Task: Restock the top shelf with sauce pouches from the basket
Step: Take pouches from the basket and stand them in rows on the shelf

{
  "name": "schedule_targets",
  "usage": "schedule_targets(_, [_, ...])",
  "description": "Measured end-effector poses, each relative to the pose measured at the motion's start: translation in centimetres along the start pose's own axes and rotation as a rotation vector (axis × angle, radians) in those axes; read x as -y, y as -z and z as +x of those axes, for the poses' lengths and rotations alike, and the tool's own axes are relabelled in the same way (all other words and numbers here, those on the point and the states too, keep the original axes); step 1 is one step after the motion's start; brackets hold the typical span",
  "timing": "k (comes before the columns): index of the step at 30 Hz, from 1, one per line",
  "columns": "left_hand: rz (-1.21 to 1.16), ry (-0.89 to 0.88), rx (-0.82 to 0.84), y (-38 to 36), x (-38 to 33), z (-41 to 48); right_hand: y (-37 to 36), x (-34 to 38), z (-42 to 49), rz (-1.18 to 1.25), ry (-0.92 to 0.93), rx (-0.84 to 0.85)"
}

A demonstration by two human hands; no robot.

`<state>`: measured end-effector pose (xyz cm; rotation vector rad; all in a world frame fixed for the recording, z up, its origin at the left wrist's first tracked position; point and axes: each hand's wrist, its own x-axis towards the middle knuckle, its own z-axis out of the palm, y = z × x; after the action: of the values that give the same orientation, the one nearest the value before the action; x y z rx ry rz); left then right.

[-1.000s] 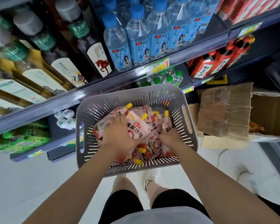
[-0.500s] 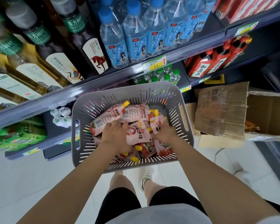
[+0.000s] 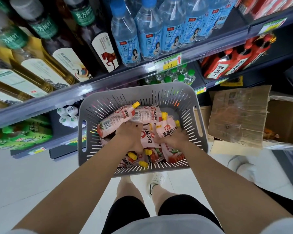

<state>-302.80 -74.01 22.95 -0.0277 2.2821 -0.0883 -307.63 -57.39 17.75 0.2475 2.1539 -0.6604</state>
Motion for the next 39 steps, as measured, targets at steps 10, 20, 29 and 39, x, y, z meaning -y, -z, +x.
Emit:
schedule_targets(10, [0.018,-0.014,0.022,-1.3,-0.1,0.1,-0.8,0.1,-1.0,-0.058,0.158,-0.155])
schedule_targets(20, [0.003,-0.054,-0.038,-0.2,0.2,-1.1,1.6,3.2,-3.5,0.252,0.310,-0.432])
schedule_targets(29, [-0.110,0.027,-0.197,0.4,0.6,-4.3,4.0,5.3,-6.1,1.054,0.057,-0.009])
schedule_targets(39, [-0.427,0.225,-0.471,0.8,7.4,-11.9,2.1,9.7,-13.8,1.068,0.239,0.214])
